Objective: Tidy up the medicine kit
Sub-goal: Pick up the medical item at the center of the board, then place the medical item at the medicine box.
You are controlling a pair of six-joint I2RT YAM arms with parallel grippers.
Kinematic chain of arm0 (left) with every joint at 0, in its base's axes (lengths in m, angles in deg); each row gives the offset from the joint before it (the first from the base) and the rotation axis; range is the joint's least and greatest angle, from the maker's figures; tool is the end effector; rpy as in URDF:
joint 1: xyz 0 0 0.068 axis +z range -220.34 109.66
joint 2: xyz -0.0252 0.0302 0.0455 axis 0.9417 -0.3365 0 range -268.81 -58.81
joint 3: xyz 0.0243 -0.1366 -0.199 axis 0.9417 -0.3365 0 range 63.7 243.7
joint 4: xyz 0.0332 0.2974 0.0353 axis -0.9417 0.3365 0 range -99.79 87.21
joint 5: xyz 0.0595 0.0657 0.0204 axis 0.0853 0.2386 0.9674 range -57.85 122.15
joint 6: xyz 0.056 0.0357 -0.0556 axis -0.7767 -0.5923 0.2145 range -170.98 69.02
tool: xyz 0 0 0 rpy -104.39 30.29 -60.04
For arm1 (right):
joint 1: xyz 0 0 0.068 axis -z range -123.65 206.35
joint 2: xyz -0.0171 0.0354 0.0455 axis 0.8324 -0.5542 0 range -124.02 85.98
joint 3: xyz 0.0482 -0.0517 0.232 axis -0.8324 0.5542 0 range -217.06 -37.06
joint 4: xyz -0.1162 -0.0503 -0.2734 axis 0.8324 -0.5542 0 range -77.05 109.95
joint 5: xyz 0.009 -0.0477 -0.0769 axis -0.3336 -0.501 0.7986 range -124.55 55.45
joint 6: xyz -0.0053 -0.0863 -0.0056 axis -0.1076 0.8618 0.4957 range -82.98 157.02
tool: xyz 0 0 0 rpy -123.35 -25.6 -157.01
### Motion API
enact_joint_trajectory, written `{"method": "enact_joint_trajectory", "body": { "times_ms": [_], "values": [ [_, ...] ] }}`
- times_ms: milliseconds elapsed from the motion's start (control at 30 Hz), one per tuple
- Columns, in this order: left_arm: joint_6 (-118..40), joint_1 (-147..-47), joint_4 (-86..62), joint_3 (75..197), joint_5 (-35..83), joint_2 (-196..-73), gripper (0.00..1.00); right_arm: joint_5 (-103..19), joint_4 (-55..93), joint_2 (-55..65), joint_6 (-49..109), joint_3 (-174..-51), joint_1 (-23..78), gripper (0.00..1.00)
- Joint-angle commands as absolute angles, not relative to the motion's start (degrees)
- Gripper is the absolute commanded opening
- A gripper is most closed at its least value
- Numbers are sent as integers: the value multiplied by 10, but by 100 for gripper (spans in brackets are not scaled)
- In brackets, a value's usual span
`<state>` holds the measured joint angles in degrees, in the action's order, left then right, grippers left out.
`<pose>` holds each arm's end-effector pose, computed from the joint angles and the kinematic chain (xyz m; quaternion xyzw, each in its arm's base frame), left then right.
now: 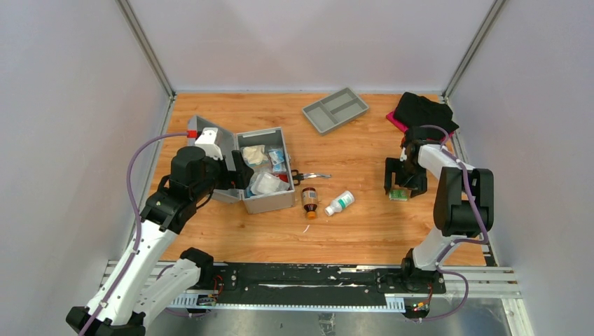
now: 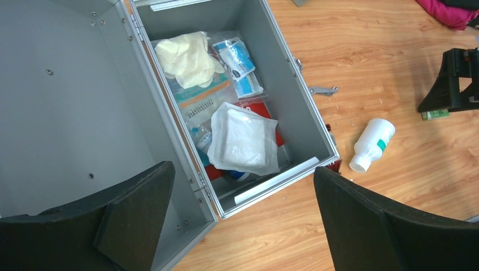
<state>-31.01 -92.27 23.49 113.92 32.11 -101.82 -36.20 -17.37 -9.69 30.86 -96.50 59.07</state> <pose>0.2435 -0.0981 0.3015 0.0147 0.8482 -0.1895 0.4944 0.3523 -0.0145 0.0792 0.0746 0.9868 0.0185 0.1425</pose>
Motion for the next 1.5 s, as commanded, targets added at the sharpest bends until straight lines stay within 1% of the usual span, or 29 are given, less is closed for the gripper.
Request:
{"method": "enact_joint_trajectory", "body": {
  "times_ms": [0,100,233,400,467,500,633,800,1167,1400,1467],
  "values": [
    [-314,-923,227,1137,312,-1012,100,-374,-187,-103,318,-971,599,86],
    [-313,-922,226,1137,311,-1012,100,-371,-186,-102,313,-968,599,80],
    [-315,-922,231,1142,308,-1013,100,-371,-185,-99,307,-965,599,68],
    [-316,-922,232,1142,307,-1013,100,-380,-182,-97,304,-962,599,63],
    [-316,-922,233,1142,310,-1012,100,-385,-182,-96,304,-961,599,63],
    [-317,-922,233,1142,312,-1011,100,-389,-183,-95,303,-960,599,64],
    [-318,-922,234,1143,314,-1010,100,-392,-183,-93,301,-957,599,76],
    [-318,-922,236,1145,314,-1011,100,-402,-184,-96,301,-954,599,77],
    [-322,-922,242,1147,317,-1006,100,-419,-197,-94,306,-965,597,51],
    [-322,-922,248,1152,317,-1003,100,-397,-230,-79,305,-1001,566,50],
    [-322,-922,250,1155,318,-1003,100,-396,-244,-75,300,-1021,533,50]
  ]
}}
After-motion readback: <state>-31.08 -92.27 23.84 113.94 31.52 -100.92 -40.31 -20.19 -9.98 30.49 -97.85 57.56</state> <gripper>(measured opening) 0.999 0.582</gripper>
